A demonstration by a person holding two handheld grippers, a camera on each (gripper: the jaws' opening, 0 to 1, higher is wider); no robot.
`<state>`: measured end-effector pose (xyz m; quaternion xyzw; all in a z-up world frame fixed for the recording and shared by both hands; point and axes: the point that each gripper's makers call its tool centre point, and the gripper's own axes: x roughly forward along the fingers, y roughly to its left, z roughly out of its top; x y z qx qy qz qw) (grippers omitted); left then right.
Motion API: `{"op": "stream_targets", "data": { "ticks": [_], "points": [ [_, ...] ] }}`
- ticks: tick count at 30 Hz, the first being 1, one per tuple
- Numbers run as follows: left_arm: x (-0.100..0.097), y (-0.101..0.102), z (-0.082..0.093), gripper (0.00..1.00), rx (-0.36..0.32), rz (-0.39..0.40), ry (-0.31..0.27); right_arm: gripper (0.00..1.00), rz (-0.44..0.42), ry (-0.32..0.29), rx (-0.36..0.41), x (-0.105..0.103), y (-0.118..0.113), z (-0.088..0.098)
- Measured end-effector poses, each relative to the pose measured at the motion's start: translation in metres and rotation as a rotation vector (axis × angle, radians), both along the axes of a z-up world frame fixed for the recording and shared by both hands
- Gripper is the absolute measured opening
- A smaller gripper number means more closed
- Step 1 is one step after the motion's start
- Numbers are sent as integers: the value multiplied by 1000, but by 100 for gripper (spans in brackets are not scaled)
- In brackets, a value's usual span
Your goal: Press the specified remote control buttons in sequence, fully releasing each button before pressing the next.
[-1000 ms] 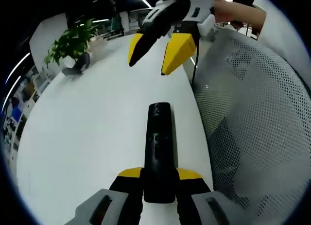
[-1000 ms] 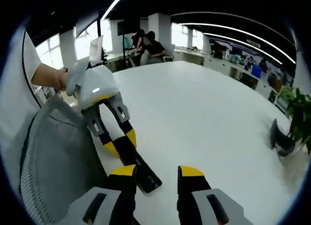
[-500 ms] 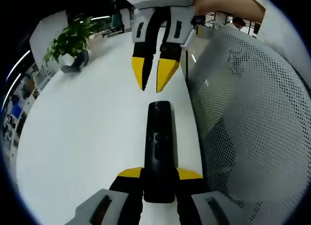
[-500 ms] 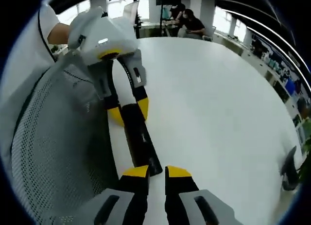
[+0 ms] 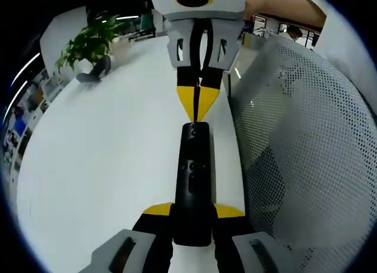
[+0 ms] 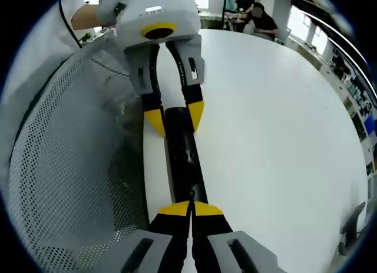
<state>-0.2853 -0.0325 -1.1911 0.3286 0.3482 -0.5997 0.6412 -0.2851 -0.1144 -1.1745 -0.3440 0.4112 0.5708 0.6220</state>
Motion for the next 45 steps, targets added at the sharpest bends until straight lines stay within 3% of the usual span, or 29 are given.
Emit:
{"op": "stream_targets", "data": {
  "ticks": [13, 17, 21, 24, 29, 31, 35, 45],
  "points": [
    [0, 0, 0, 24, -10, -4, -3, 0, -11, -10, -24, 1, 2, -6],
    [0, 0, 0, 24, -5, -9, -6, 0, -91, 27, -84, 2, 1, -8],
    [0, 0, -1, 24, 3, -9, -4, 0, -81, 22, -125, 3, 4, -9],
    [0, 0, -1, 24, 4, -8, -3, 0, -155, 31, -78, 4, 2, -8],
    [0, 0, 0, 24, -3, -3, -1, 0, -235, 4, 109, 5, 2, -5],
    [0, 0, 0, 24, -4, -1, -1, 0, -242, -16, 117, 4, 1, -5],
    [0, 0, 0, 24, -3, 7, 0, 0, -197, -84, 103, 4, 7, -3],
    [0, 0, 0, 24, -9, 7, -3, 0, -43, -112, -2, 4, 11, -6]
  ]
}}
